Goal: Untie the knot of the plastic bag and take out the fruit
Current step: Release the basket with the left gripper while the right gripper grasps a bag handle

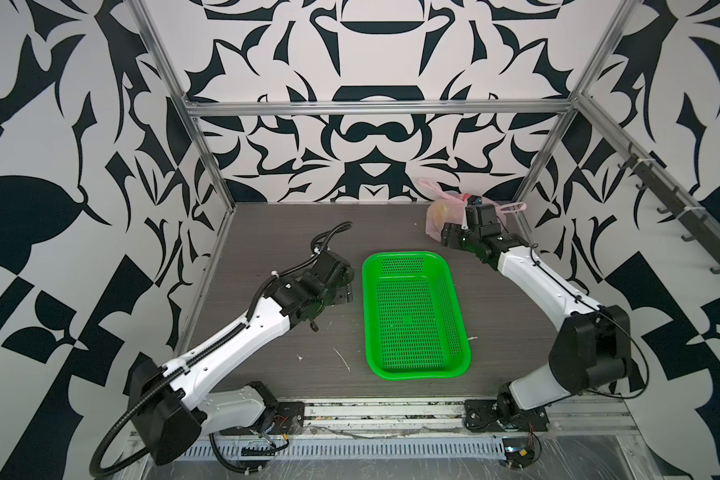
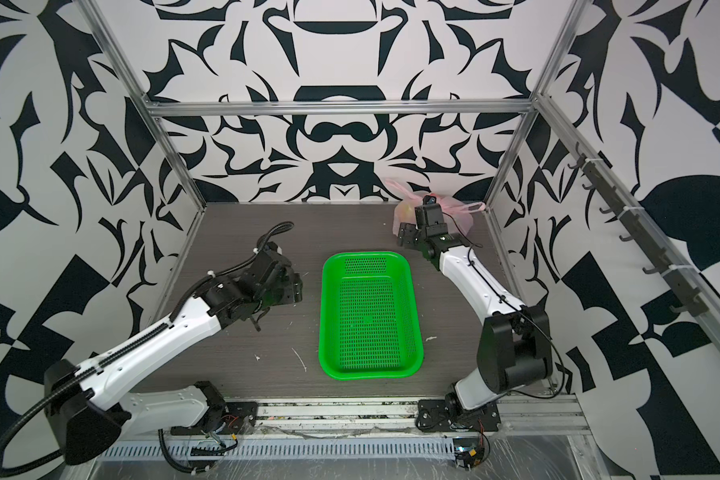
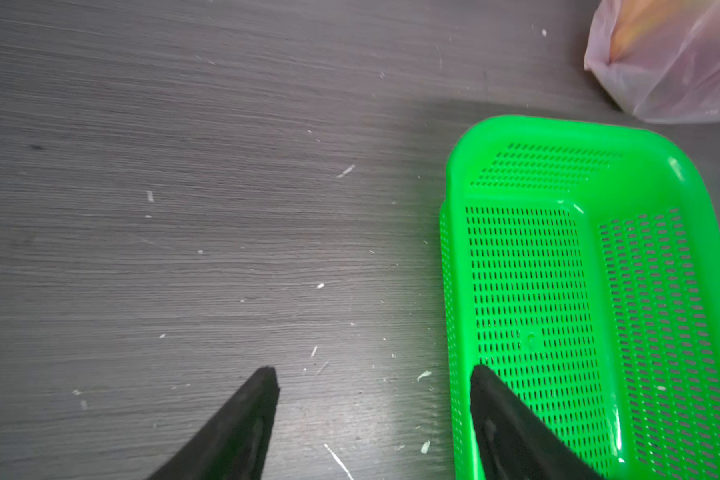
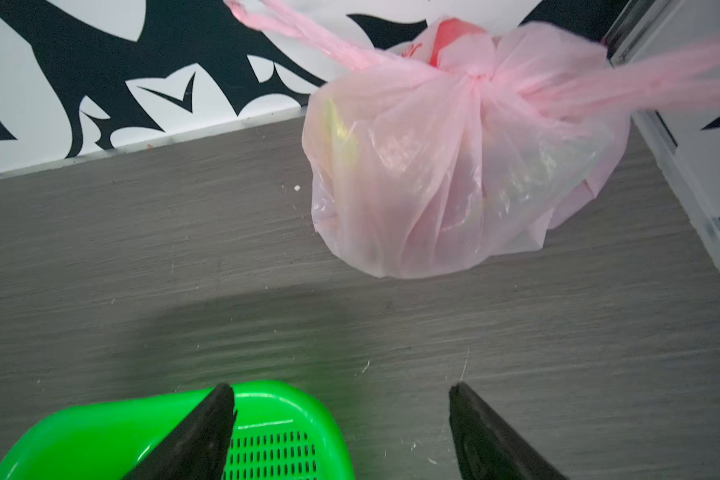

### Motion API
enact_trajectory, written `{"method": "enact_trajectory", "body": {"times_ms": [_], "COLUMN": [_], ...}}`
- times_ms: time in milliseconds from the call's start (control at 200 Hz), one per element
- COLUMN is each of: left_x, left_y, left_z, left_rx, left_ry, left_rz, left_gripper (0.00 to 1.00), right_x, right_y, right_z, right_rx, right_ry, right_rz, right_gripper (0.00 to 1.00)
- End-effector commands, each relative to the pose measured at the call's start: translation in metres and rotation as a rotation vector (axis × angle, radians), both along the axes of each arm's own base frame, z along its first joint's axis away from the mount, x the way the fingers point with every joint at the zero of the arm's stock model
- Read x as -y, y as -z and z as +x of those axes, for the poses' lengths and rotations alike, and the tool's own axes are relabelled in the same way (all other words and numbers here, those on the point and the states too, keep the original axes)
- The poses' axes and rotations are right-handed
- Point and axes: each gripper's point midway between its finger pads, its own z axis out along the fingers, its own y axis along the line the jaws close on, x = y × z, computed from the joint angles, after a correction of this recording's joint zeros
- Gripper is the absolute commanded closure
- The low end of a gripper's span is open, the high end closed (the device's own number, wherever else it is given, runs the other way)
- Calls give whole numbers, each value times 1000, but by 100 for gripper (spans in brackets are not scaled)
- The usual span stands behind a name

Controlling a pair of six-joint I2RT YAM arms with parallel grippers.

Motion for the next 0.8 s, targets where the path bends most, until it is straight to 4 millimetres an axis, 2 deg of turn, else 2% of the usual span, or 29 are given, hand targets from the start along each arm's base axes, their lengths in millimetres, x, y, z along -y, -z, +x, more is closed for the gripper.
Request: {"method": "enact_trajectory", "body": {"times_ms": [0,145,360,455,640,795], "left_x": [-13,-19,-21,-22,-22,-23], "left_y": [0,-8,-4,0,6,11], "left_z": [-4,-3,-2,0,3,6], "left_rx": [15,45,33,21,13,-1], "left_ry": [-10,-26,-28,-33,-40,-48], "left_rz": [7,-33,-38,-33,-36,-39], "left_gripper": [23,22,22,22,22,22], "right_x": [8,11,18,21,29,23], "right_y": [-36,-44,-46,-38,-26,-22], "right_z": [28,57,96,114,137,160], "right_rx": [99,109,123,100,101,137], "right_ry": [39,54,87,95,123,68], "right_rz": [-74,-138,-188,-198,-219,-240], "right_gripper": [16,15,13,13,12,11]}}
